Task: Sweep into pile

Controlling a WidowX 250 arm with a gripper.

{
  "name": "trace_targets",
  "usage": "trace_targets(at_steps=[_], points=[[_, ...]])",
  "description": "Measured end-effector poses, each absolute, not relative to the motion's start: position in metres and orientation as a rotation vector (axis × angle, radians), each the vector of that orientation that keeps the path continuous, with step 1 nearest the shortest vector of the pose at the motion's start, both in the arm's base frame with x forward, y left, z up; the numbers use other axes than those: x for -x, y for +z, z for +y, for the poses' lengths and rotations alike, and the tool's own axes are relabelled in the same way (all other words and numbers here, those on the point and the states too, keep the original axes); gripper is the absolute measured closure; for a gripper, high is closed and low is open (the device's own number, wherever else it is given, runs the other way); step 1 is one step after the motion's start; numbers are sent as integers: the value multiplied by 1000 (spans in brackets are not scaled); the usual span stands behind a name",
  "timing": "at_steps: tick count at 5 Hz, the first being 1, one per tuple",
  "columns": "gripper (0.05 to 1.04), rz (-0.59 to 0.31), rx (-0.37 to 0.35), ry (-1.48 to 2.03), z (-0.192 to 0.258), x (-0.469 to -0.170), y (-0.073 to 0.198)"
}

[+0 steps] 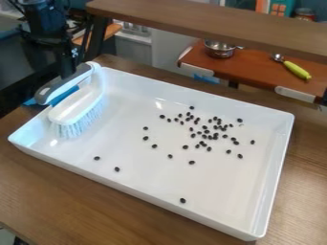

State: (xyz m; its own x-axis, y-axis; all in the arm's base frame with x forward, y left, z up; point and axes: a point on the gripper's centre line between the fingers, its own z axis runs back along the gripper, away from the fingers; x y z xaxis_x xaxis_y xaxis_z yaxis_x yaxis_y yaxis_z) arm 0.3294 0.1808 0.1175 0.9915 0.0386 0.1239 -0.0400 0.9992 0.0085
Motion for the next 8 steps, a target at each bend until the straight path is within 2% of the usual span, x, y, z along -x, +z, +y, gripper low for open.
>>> trace_targets(at_steps=[1, 4, 5, 6, 7, 8], points=[[83, -111, -3, 45, 179, -331, 110], [83, -56, -45, 16, 178, -333, 82], [114, -42, -53, 23, 178, -331, 79], [392, -14, -64, 26, 174, -332, 70], [596, -13, -95, 20, 173, -333, 67], [597, -10, -118, 2, 167, -330, 63]])
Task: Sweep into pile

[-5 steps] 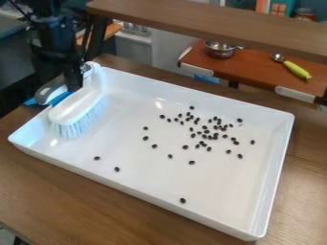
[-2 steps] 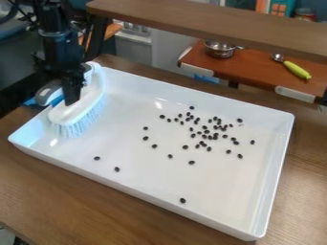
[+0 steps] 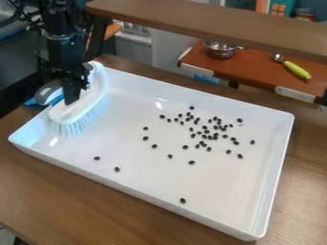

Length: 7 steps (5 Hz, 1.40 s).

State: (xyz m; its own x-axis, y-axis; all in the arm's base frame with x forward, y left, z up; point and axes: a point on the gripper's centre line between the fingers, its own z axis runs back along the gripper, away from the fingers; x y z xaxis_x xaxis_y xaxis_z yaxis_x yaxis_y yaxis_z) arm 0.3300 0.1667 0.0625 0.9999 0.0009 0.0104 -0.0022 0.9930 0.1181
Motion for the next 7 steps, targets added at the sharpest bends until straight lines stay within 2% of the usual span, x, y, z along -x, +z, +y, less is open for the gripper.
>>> trace_targets(at_steps=[1, 4, 7], points=[[597, -12, -103, -19, 151, -324, 63], [597, 138, 115, -21, 70, -317, 62], [597, 130, 166, -60, -41, -323, 59]])
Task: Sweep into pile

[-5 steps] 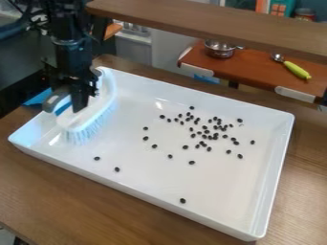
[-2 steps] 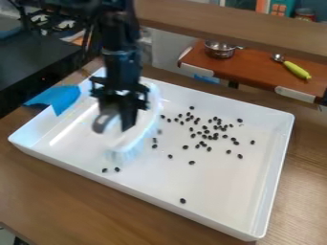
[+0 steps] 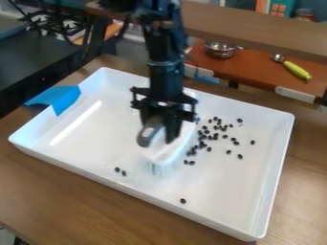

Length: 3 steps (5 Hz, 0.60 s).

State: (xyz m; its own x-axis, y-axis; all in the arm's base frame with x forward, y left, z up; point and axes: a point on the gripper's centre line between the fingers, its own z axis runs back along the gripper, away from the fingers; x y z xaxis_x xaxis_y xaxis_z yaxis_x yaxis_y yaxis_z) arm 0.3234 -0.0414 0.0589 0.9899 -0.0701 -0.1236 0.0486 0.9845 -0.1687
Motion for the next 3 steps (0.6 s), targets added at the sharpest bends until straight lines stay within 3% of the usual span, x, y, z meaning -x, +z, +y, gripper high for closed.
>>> trace_targets(at_steps=[1, 3], points=[[597, 155, 212, -79, -84, -318, 59], [597, 186, 271, -90, -129, -317, 62]])
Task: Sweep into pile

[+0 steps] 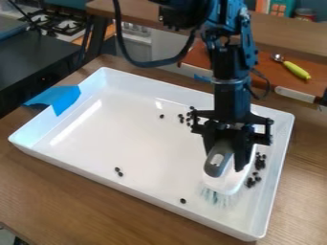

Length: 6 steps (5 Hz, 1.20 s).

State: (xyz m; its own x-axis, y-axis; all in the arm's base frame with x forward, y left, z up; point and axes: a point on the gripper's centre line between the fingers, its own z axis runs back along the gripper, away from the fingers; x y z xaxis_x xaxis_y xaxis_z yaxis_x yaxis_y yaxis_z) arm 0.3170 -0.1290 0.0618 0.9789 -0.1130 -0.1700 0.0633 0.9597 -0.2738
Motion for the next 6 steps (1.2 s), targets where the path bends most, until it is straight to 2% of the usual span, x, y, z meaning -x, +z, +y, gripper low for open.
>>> trace_targets(at_steps=[1, 2, 3, 4, 6], points=[[597, 195, 279, -85, -128, -316, 65], [597, 212, 306, -53, -105, -315, 78], [597, 157, 352, 3, -60, -316, 114], [597, 108, 357, 42, -17, -315, 133], [597, 29, 273, 98, 61, -318, 136]])
